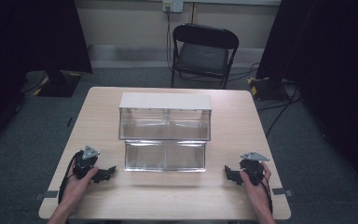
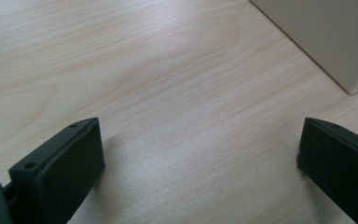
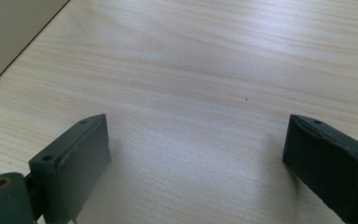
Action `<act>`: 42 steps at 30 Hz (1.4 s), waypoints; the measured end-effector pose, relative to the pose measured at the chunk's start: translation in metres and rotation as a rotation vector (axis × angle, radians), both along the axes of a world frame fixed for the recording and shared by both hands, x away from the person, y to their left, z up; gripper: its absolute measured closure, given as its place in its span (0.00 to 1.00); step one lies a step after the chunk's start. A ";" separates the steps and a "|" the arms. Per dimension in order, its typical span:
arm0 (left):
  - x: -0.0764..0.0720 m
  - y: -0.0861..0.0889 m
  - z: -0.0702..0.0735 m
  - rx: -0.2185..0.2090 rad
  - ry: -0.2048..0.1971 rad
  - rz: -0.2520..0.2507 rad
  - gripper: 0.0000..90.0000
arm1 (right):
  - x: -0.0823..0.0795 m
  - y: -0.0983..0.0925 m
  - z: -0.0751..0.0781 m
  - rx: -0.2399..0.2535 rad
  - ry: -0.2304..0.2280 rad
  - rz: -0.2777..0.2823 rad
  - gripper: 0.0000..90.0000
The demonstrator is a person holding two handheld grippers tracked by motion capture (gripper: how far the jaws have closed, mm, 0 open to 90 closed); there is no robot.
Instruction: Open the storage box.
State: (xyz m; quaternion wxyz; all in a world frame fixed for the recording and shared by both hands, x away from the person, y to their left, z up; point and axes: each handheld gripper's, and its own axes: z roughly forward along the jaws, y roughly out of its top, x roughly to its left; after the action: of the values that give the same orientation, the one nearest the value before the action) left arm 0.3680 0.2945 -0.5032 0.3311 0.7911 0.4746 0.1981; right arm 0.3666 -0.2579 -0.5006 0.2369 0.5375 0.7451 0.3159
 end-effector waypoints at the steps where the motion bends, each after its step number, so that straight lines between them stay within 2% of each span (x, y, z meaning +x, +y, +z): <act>1: 0.000 0.000 0.000 0.000 0.000 0.000 0.00 | 0.000 0.000 0.000 0.000 0.000 0.000 0.07; 8: 0.000 0.000 0.000 0.001 0.000 0.001 0.00 | -0.001 0.000 0.001 0.003 0.010 0.016 0.07; 12: 0.000 0.000 0.000 0.001 -0.001 0.001 0.00 | -0.002 0.000 0.004 0.015 0.007 0.014 0.19; 13: 0.000 0.000 0.000 0.001 -0.001 0.001 0.00 | -0.003 0.000 0.006 0.020 0.003 0.018 0.15; 16: 0.000 0.000 0.000 0.001 -0.001 0.001 0.00 | -0.004 0.004 0.009 0.027 -0.009 0.020 0.16; 19: 0.000 0.000 0.000 0.001 -0.001 0.001 0.00 | -0.006 0.008 0.012 0.044 -0.008 0.043 0.15; 28: 0.000 0.000 0.000 0.000 0.000 0.000 0.00 | -0.018 0.027 0.028 0.117 -0.030 0.173 0.17; 36: 0.000 0.000 0.000 0.002 -0.001 0.000 0.00 | -0.028 0.042 0.034 0.143 -0.033 0.257 0.17; 42: -0.001 0.000 0.000 0.005 -0.004 0.001 0.00 | -0.033 0.053 0.037 0.155 -0.043 0.301 0.18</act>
State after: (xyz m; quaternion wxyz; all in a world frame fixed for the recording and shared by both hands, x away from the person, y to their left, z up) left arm 0.3675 0.2944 -0.5030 0.3301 0.7912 0.4739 0.2012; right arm 0.3334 -0.2050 -0.4634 0.1607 0.4295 0.7854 0.4157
